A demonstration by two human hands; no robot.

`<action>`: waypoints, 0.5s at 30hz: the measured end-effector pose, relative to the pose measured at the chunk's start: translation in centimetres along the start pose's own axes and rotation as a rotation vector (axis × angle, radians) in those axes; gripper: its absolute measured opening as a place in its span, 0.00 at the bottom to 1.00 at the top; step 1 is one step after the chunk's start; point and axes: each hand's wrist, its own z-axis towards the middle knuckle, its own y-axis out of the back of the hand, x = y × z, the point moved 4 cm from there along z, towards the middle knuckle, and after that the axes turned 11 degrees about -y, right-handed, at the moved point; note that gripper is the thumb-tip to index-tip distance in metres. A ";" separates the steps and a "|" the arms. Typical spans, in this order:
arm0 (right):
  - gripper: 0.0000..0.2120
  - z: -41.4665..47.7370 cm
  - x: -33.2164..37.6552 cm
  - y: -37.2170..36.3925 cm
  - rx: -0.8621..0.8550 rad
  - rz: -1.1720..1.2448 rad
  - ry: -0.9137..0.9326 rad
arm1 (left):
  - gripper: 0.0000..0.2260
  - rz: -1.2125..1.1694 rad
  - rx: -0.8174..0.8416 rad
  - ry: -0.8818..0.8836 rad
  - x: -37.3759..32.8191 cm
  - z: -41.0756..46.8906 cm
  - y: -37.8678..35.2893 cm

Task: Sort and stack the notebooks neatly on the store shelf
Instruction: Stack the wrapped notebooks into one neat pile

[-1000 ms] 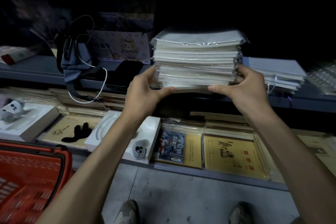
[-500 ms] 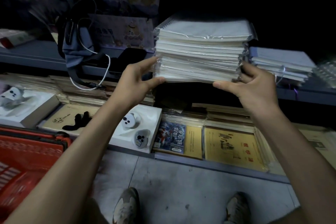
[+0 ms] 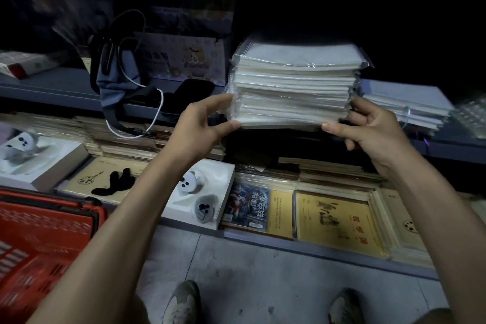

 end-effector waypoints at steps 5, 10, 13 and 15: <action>0.41 0.6 -0.5 -0.1 0.010 -0.007 0.020 | 0.29 0.234 -0.076 0.055 -0.1 -0.2 -0.1; 0.48 1.3 -0.7 -1.0 0.071 0.034 -0.026 | 0.37 0.203 -0.046 0.012 -0.5 0.0 -1.9; 0.59 1.6 -0.4 -1.1 0.048 -0.023 -0.048 | 0.42 0.178 -0.075 0.003 0.7 0.7 -1.7; 0.57 1.6 -0.4 -0.9 0.036 -0.017 -0.047 | 0.44 0.169 -0.088 0.009 0.9 0.8 -1.7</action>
